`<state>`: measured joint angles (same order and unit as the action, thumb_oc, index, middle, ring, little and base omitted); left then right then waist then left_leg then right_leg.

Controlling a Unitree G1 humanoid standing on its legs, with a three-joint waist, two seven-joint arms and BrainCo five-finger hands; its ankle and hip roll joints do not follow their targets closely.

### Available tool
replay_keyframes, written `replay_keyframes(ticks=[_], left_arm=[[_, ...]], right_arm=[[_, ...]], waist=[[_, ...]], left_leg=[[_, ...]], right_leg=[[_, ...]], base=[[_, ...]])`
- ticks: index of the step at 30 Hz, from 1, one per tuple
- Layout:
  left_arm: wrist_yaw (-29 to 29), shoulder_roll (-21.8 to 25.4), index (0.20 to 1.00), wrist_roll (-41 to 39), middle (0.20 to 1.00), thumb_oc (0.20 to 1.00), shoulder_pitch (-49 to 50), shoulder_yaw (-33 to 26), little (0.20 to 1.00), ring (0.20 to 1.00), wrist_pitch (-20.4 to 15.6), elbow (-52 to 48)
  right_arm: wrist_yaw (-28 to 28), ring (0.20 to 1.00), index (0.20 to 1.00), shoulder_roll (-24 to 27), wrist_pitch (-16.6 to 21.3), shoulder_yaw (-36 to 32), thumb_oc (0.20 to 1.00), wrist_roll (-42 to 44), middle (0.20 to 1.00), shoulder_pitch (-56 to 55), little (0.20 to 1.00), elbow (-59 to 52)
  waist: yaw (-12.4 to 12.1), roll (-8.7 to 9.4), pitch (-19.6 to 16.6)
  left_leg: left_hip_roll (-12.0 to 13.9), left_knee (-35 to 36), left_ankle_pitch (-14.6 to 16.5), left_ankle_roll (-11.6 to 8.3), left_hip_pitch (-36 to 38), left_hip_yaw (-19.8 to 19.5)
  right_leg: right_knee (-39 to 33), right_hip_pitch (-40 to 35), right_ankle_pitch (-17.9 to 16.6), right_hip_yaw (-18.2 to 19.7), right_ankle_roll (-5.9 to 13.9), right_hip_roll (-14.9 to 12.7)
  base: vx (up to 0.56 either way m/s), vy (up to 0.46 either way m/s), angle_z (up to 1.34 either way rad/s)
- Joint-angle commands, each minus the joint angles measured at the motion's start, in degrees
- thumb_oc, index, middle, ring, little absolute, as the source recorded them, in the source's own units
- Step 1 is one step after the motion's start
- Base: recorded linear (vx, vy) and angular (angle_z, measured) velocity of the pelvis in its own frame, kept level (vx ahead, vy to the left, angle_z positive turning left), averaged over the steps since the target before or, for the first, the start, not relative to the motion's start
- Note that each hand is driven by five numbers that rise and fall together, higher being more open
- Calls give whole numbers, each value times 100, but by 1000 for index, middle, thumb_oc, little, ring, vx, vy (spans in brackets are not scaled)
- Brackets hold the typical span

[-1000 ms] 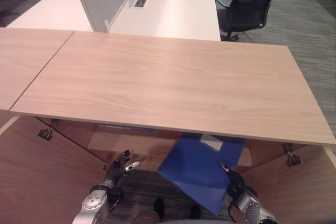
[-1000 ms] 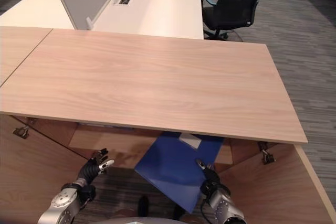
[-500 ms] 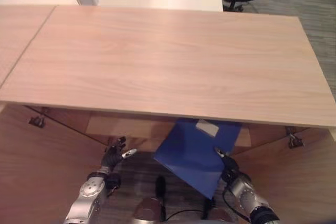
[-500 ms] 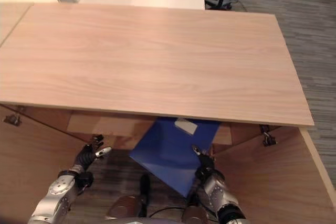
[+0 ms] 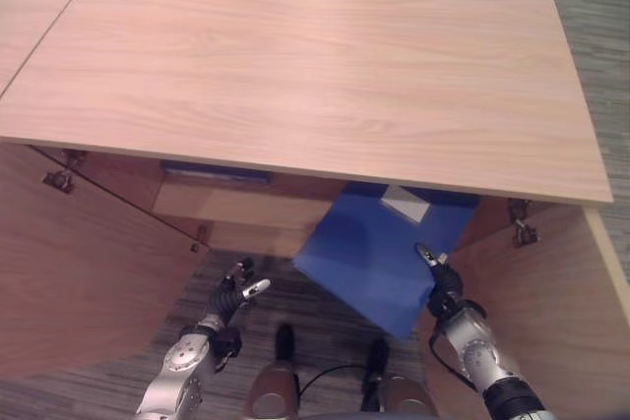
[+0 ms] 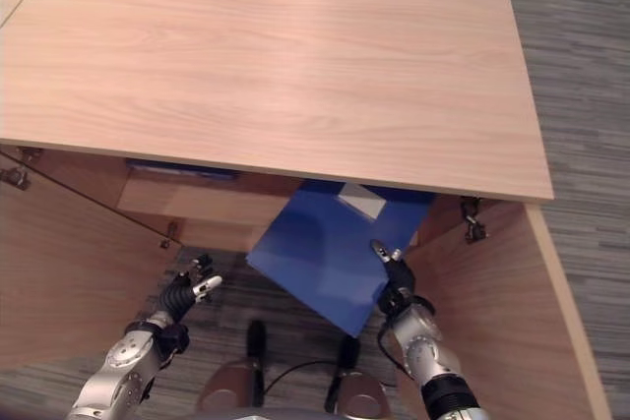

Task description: Put the empty folder in the office cabinet

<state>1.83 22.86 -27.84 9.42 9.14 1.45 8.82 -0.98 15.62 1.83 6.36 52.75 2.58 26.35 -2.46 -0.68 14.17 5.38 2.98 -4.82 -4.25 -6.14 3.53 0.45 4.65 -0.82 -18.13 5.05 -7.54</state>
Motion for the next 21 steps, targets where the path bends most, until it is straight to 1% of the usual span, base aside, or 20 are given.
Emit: replay_keyframes(ticks=[1, 3, 4, 5, 6, 7, 11, 12, 16, 18, 19, 20, 21], left_arm=[[90, 331, 1000, 73, 1000, 1000, 253, -130, 1000, 1000, -239, -438], [70, 399, 1000, 11, 1000, 1000, 287, -176, 1000, 1000, -274, -518], [70, 400, 1000, 10, 1000, 1000, 287, -177, 1000, 1000, -274, -518], [45, 427, 1000, -50, 1000, 1000, 302, -167, 1000, 1000, -300, -566], [45, 428, 1000, -51, 1000, 1000, 300, -168, 1000, 1000, -300, -566], [15, 459, 1000, -112, 1000, 1000, 300, -172, 1000, 1000, -338, -672], [-9, 487, 1000, -208, 1000, 1000, 272, -66, 1000, 1000, -423, -874], [-9, 487, 1000, -209, 1000, 1000, 267, -67, 1000, 1000, -423, -873], [-16, 531, 1000, -278, 1000, 1000, 141, 107, 1000, 1000, -491, -1043], [-29, 569, 1000, -311, 1000, 1000, 77, 162, 1000, 1000, -536, -1230], [-47, 576, 1000, -293, 1000, 1000, 37, 185, 1000, 1000, -559, -1270], [-70, 561, 1000, -254, 1000, 1000, 5, 183, 1000, 1000, -563, -1270], [-123, 544, 1000, -192, 1000, 1000, -49, 177, 1000, 1000, -579, -1288]], right_arm=[[-126, 200, 200, -171, 240, -106, 200, 127, 200, 238, 200, -723], [-90, 200, 200, -184, 295, -92, 200, 174, 200, 350, 200, -861], [-89, 200, 200, -185, 294, -92, 200, 174, 200, 351, 200, -862], [-42, 200, 200, -220, 377, -44, 200, 266, 200, 484, 200, -1026], [-39, 200, 200, -221, 377, -44, 200, 266, 200, 487, 200, -1027], [52, 200, 200, -285, 486, -12, 200, 354, 200, 707, 200, -1154], [255, 200, 200, -389, 764, 39, 200, 464, 200, 1184, 200, -1452], [258, 200, 200, -389, 765, 38, 200, 463, 200, 1189, 200, -1452], [449, 200, 200, -432, 1045, 14, 200, 525, 200, 1633, 200, -1767], [598, 200, 200, -368, 1232, -43, 200, 445, 200, 1914, 200, -2050], [735, 200, 200, -265, 1314, -131, 200, 249, 200, 2039, 200, -2158], [783, 200, 200, -219, 1341, -168, 200, 144, 200, 2072, 200, -2250], [834, 200, 200, -186, 1381, -228, 200, 48, 200, 2113, 200, -2410]], waist=[[-48, 231, -55], [-81, 219, 49], [-82, 221, 41], [-130, 200, 141], [-132, 203, 131], [-188, 193, 212], [-275, 155, 346], [-277, 156, 340], [-331, 128, 422], [-368, 169, 451], [-373, 208, 446], [-377, 229, 440], [-364, 260, 430]], left_leg=[[-90, -624, 507, 114, -458, -104], [-124, -839, 583, 148, -715, -69], [-124, -851, 589, 149, -731, -67], [-113, -1083, 787, 133, -935, -76], [-113, -1101, 794, 134, -958, -74], [-153, -1352, 873, 167, -1255, -71], [-177, -1903, 1077, 235, -1794, -82], [-176, -1924, 1088, 236, -1816, -81], [-215, -2519, 1262, 299, -2430, -133], [-249, -3014, 1411, 334, -2972, -173], [-249, -3395, 1548, 361, -3339, -192], [-239, -3615, 1627, 380, -3531, -209], [-228, -4083, 1792, 416, -3886, -244]], right_leg=[[381, 182, 216, 95, 33, -225], [537, 418, 215, 149, 38, -309], [545, 433, 218, 153, 38, -311], [772, 645, 342, 248, 63, -361], [785, 667, 346, 252, 64, -364], [984, 931, 362, 288, 56, -430], [1479, 1435, 480, 400, 15, -570], [1497, 1456, 489, 405, 15, -573], [2100, 2033, 691, 448, -60, -680], [2662, 2566, 918, 509, -137, -732], [3057, 2936, 1057, 539, -170, -787], [3312, 3133, 1159, 561, -195, -801], [3791, 3486, 1337, 597, -243, -829]], base=[[-35, 97, -3], [-58, 82, 0], [-34, 62, -4], [-1, 29, -8], [-65, 69, -12], [-84, 65, -9], [-68, 61, -6], [-37, 30, -1], [-49, 28, 9], [-86, 13, 23], [-86, -1, 19], [-46, -9, 19], [-9, -24, 14]])
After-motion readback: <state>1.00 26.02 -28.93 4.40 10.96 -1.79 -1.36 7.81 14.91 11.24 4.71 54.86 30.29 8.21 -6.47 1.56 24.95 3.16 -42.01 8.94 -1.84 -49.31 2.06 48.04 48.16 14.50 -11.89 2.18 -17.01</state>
